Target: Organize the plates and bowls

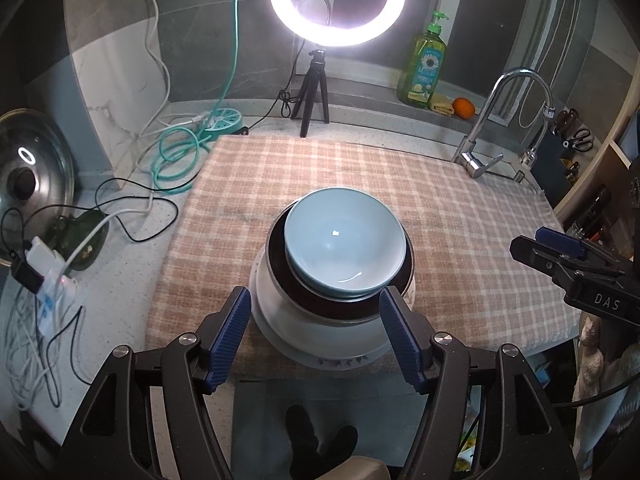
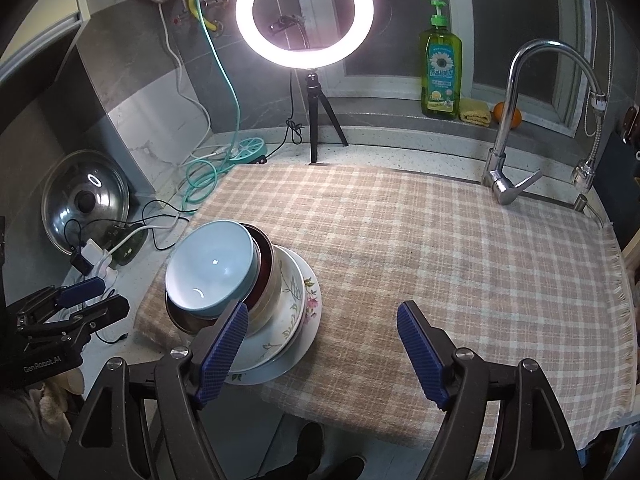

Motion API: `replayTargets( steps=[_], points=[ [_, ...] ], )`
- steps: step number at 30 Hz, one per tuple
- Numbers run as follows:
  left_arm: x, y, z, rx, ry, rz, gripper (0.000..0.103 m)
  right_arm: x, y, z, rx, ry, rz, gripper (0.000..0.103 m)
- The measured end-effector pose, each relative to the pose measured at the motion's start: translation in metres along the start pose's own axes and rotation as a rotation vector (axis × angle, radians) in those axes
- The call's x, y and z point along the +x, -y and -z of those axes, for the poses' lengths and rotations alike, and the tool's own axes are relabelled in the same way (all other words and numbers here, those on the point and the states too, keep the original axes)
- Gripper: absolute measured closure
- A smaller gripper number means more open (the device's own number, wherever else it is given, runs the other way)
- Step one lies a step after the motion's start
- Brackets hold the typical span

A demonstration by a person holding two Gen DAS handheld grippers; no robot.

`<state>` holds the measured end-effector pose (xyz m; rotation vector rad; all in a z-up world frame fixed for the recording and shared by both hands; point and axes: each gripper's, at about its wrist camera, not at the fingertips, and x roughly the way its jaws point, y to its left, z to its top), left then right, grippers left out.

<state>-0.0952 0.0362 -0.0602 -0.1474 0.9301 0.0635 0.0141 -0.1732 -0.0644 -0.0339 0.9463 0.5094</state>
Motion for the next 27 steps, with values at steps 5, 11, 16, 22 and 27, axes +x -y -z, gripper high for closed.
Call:
replayTargets(
  steps=[5, 11, 16, 22, 27],
  points=[
    [0.0008, -0.0004, -0.0001, 0.003, -0.001, 0.000, 0.037, 0.0002, 0.0005, -0.0008, 0.005, -0.002, 0.001, 0.029],
    [0.0009, -0.0007, -0.0001, 0.004, -0.002, -0.004, 0.037, 0.0021, 0.0002, -0.0001, 0.005, -0.008, 0.001, 0.029],
    [0.0021, -0.0034, -0.0005, 0.007, -0.007, -0.008, 0.037, 0.0023, -0.0001, 0.0003, 0.004, -0.008, 0.001, 0.029],
    [0.0034, -0.0040, -0.0011, 0.010, -0.013, -0.001, 0.037, 0.0034, -0.0008, 0.0003, 0.004, -0.009, 0.003, 0.029],
    [0.0036, -0.0046, -0.0032, 0.008, -0.009, 0.007, 0.037, 0.0063, -0.0021, -0.0001, 0.010, -0.011, 0.008, 0.029]
  ],
)
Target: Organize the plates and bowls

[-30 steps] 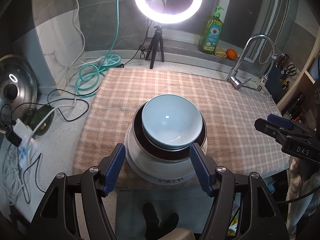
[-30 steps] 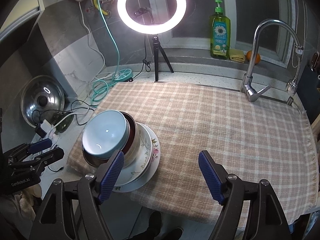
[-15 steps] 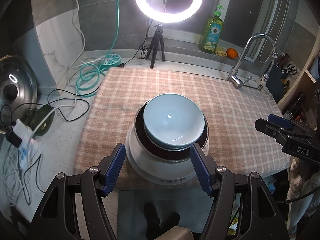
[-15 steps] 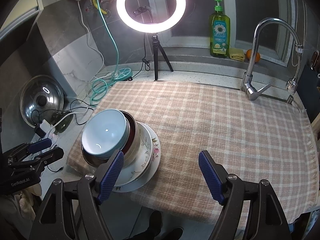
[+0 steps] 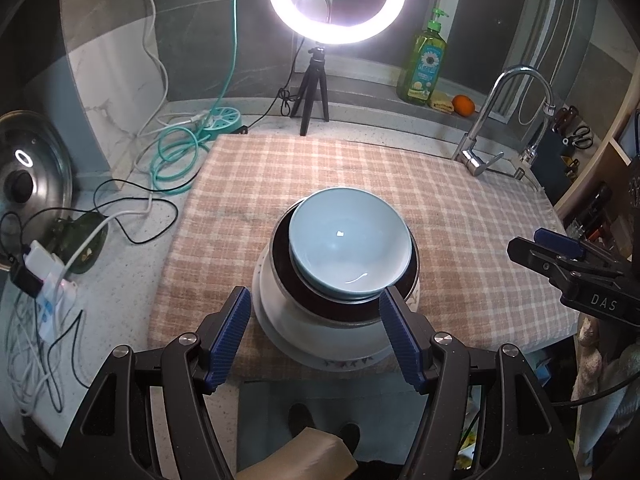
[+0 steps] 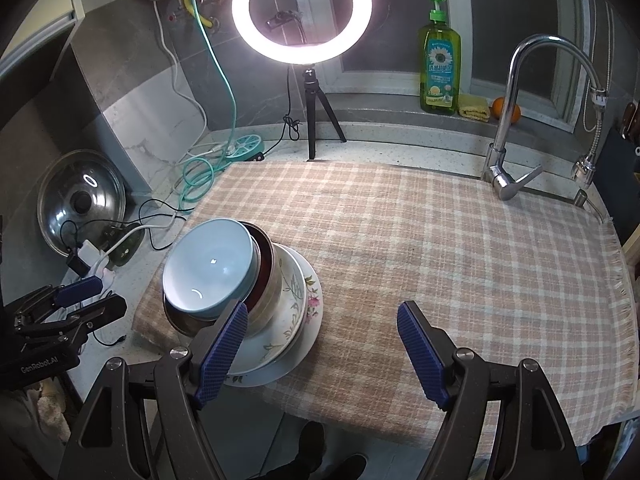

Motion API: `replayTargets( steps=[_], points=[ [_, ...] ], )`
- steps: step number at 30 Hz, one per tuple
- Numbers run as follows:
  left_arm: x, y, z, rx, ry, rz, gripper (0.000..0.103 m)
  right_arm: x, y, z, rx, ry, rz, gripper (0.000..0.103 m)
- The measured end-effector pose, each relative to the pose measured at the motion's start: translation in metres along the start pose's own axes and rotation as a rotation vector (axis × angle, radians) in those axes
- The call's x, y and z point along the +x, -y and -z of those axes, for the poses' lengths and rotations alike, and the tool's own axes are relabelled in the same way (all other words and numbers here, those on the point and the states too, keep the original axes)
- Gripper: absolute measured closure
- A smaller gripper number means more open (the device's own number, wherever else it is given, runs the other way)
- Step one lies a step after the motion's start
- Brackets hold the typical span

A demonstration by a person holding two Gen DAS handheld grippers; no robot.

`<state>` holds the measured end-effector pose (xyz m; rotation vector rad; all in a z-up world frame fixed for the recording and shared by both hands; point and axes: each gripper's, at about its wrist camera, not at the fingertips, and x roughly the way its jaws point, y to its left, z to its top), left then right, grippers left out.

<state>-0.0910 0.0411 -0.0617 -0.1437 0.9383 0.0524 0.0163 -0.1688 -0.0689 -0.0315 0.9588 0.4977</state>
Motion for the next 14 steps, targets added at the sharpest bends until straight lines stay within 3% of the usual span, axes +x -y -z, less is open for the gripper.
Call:
replayTargets(
  steps=[14],
  points=[
    [-0.0006, -0.0040, -0.0049, 0.004, 0.018, 0.024, 0.037, 0.0027, 0.0023, -0.0023, 0.016, 0.003, 0.008, 0.029]
  ],
)
